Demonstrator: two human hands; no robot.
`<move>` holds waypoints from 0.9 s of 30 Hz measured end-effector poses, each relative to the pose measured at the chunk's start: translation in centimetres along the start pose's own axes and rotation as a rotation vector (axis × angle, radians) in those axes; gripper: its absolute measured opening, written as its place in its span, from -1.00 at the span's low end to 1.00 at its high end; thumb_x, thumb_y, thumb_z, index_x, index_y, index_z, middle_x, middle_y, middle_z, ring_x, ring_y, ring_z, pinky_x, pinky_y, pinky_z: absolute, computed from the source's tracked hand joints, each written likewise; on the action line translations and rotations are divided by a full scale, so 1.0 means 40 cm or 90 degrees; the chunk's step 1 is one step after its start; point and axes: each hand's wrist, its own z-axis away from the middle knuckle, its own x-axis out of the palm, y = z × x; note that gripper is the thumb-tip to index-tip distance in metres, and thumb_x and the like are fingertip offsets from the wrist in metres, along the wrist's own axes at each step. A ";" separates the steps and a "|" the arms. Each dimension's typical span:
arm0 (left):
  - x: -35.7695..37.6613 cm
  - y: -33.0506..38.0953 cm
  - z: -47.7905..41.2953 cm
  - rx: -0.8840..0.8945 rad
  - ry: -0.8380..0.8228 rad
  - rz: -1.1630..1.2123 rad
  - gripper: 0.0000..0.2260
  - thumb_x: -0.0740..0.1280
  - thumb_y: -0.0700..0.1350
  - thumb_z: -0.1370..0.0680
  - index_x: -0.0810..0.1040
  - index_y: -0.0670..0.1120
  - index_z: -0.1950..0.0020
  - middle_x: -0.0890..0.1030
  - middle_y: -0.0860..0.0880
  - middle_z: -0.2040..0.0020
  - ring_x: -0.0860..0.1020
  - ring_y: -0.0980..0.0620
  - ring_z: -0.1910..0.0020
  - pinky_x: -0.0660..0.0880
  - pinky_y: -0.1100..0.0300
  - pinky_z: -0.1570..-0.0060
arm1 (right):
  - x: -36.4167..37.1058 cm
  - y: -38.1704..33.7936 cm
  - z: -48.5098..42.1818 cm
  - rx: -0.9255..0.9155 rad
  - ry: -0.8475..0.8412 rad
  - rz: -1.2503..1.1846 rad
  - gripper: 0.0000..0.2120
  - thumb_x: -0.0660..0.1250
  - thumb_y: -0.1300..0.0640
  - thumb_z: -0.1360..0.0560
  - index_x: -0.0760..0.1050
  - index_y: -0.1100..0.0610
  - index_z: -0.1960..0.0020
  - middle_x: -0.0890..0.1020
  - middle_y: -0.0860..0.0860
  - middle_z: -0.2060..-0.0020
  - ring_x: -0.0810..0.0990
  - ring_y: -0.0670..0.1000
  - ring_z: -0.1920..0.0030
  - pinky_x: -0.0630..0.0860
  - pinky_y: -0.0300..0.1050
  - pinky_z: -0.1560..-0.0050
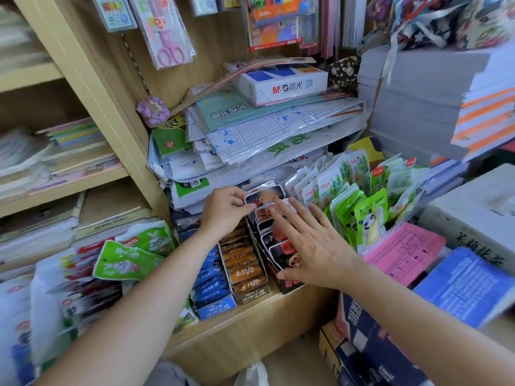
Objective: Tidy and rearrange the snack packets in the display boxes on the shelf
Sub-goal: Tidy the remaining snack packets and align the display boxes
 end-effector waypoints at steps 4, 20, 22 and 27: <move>0.003 0.026 -0.014 0.019 0.004 -0.088 -0.79 0.56 0.08 -0.42 0.55 0.11 0.17 0.63 0.19 0.32 0.63 0.15 0.23 0.52 0.16 0.19 | 0.026 -0.023 0.049 0.002 0.015 0.000 -0.03 0.22 -0.40 -0.44 -0.08 0.07 -0.63 -0.13 0.02 -0.61 -0.21 0.10 -0.60 -0.06 0.19 -0.57; 0.015 0.013 0.149 0.013 0.135 0.106 -0.75 0.43 -0.13 -0.56 0.64 -0.01 -0.24 0.67 0.14 -0.05 0.61 0.31 0.16 0.56 0.33 0.08 | 0.031 0.006 0.091 0.033 0.065 -0.074 -0.07 0.28 -0.31 -0.46 -0.10 0.01 -0.63 -0.06 -0.02 -0.62 -0.10 0.03 -0.60 -0.05 0.08 -0.58; 0.025 0.009 0.198 -0.019 0.107 0.116 -0.72 0.42 -0.15 -0.57 0.62 -0.02 -0.27 0.65 0.15 -0.09 0.58 0.35 0.11 0.51 0.38 0.04 | 0.024 -0.001 0.124 0.094 0.106 -0.133 -0.18 0.34 -0.20 -0.48 0.07 0.02 -0.60 0.19 -0.01 -0.56 0.17 0.05 -0.54 0.22 0.12 -0.51; 0.084 -0.002 0.285 -0.115 -0.027 0.200 -0.63 0.34 -0.19 -0.58 0.56 -0.02 -0.38 0.65 0.02 -0.23 0.62 0.08 -0.17 0.55 -0.03 -0.26 | 0.039 -0.053 0.177 0.237 0.146 -0.370 -0.27 0.46 0.01 -0.48 0.23 0.01 -0.56 0.36 -0.05 -0.47 0.39 -0.05 -0.42 0.42 -0.15 -0.35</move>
